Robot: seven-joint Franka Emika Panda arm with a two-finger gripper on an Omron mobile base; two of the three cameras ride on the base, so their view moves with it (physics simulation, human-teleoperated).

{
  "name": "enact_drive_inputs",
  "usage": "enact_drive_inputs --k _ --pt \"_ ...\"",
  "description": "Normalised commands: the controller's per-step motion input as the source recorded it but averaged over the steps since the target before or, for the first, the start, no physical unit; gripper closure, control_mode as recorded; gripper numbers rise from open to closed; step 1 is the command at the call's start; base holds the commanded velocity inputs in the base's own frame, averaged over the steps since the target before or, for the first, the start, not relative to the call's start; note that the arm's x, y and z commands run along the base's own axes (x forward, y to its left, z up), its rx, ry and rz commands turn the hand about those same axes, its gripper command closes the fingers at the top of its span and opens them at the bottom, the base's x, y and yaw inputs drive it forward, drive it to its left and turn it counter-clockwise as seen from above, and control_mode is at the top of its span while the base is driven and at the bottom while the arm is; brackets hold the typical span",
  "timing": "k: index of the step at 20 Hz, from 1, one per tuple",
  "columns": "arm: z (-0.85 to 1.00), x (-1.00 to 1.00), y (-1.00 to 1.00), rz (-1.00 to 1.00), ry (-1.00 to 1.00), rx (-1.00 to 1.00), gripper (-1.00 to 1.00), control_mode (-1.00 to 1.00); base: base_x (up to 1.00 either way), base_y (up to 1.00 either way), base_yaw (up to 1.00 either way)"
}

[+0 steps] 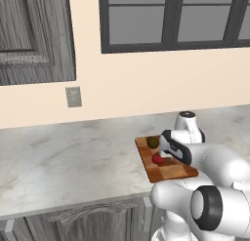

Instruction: Place the avocado, onion, tomato, and bell pepper on the cutting board.

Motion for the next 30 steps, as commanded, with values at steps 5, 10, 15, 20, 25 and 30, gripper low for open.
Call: enact_drive_inputs --k 5,10,15,20,25,30 --pt "-0.07 0.01 0.03 0.00 0.00 0.00 -1.00 -1.00 0.00 0.00 0.00" --pt "0.05 0.00 -0.03 0.00 -0.01 0.03 -1.00 -1.00 0.00 0.00 0.00" --pt "0.16 0.00 -0.02 0.00 -0.02 0.02 -1.00 -1.00 0.00 0.00 0.00" --pt "0.49 0.00 0.00 0.00 -0.04 0.00 -1.00 -1.00 0.00 0.00 0.00" --pt "0.50 -0.08 0.00 0.00 -0.09 0.00 -1.00 -1.00 0.00 0.00 0.00" --pt "0.37 -0.34 -0.04 0.00 -0.12 0.00 -1.00 -1.00 0.00 0.00 0.00"
